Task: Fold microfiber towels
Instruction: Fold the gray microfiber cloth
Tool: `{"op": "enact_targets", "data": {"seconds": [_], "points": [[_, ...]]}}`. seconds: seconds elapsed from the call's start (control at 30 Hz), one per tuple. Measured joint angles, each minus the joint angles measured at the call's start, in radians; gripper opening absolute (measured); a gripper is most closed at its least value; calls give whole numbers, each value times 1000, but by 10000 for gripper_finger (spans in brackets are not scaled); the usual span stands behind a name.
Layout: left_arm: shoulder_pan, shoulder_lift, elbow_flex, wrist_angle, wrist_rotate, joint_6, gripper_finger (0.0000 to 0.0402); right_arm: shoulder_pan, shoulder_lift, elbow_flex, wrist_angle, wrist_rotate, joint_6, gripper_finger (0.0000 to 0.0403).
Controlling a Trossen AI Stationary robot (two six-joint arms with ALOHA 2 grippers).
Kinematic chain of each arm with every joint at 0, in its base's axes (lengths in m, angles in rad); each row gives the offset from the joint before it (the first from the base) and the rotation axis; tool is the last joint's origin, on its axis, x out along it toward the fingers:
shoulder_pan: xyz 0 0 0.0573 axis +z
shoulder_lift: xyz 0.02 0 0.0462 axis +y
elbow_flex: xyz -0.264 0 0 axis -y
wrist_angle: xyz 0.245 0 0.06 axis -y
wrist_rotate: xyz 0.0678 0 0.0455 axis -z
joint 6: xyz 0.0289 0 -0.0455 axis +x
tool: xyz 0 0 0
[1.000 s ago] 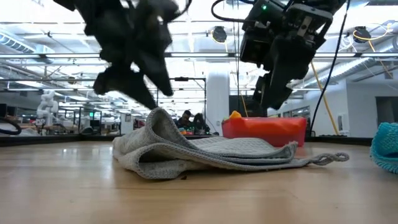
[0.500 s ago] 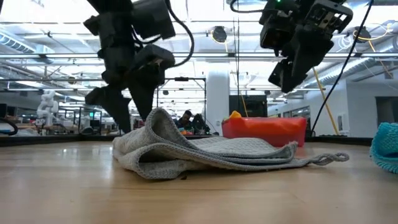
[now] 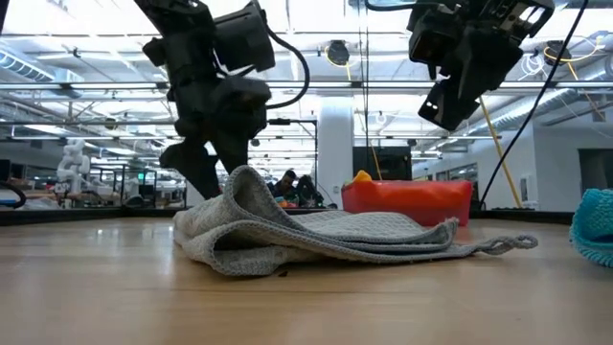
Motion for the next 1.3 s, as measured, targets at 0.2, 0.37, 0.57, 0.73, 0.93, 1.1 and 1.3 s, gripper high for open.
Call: {"op": "enact_targets", "data": {"seconds": [0.2,0.37,0.57,0.73,0.93,1.1,1.3], "points": [[-20,2,-2,53,-48,-1,271,3,0,0,6,7,86,161],[-43,2,-3,41,-69,28,271,3,11,0,65,4,165,168],[-51,8,-3,45,-138,20,271,16,57,0,210,27,289,205],[-44,18,-4,64,-58,24,271,28,107,0,307,61,371,224],[-56,18,-31,66,33,-66,271,41,118,0,275,57,343,228],[-82,18,-104,102,80,-132,271,40,117,0,288,57,316,228],[-114,14,-145,210,78,-171,271,32,125,0,301,60,284,228]]}}
